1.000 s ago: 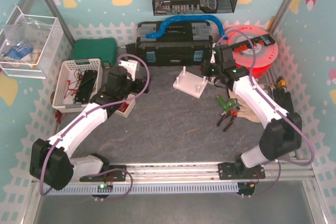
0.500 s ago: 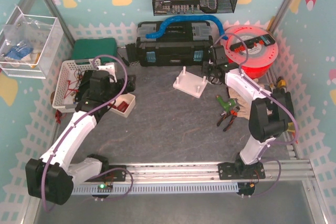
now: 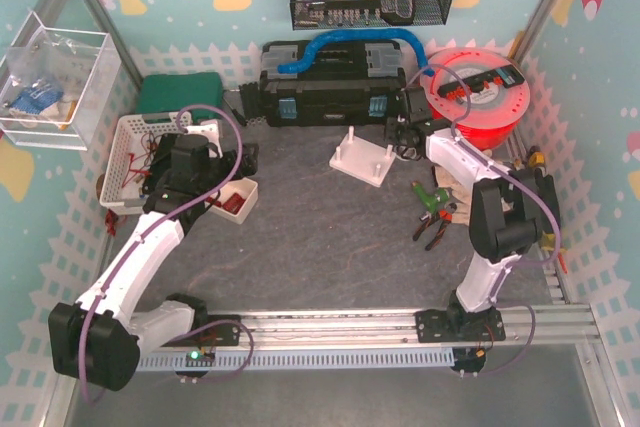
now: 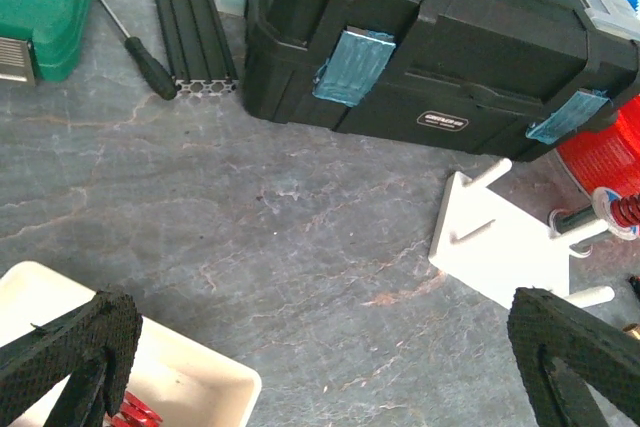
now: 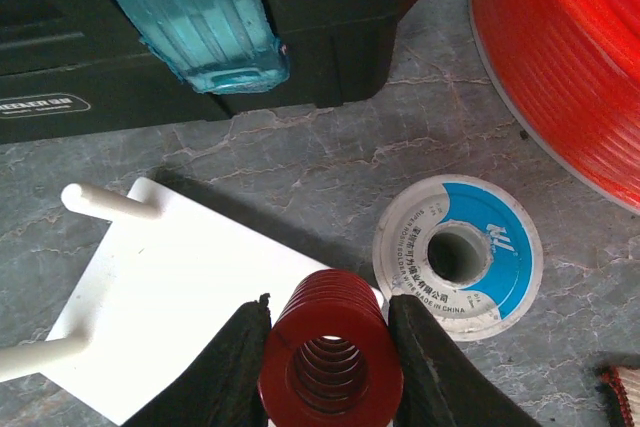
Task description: Install the large spring
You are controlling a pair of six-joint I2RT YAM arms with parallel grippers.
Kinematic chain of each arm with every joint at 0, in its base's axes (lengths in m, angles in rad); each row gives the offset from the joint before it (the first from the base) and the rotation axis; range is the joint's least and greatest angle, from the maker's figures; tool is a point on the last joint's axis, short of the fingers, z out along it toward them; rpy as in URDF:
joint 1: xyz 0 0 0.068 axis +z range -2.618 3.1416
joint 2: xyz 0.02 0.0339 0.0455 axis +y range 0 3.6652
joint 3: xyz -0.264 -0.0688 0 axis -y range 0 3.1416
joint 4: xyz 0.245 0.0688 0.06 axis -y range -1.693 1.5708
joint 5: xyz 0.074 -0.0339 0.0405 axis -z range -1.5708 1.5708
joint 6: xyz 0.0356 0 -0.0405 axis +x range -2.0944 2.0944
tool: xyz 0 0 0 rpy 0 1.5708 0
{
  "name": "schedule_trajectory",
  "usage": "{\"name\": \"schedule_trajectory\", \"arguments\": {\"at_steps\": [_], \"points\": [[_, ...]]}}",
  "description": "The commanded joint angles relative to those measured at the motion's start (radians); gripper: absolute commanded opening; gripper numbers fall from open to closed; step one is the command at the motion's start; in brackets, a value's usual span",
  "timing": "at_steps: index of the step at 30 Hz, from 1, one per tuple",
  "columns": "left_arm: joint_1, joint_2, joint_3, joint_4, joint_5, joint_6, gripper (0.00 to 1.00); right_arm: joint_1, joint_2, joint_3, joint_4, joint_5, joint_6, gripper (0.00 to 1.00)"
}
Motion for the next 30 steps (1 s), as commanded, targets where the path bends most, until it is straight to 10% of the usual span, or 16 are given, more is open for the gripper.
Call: {"name": "schedule_trajectory", "arguments": {"at_steps": [1, 30], "points": [[0.006, -0.009, 0.005, -0.017, -0.012, 0.012, 0.99, -0.005, 0.025, 0.025, 0.022, 0.012, 0.0, 0.0], [0.007, 0.036, 0.02, -0.02, -0.046, 0.018, 0.99, -0.006, 0.036, 0.082, -0.018, 0.009, -0.03, 0.0]]}}
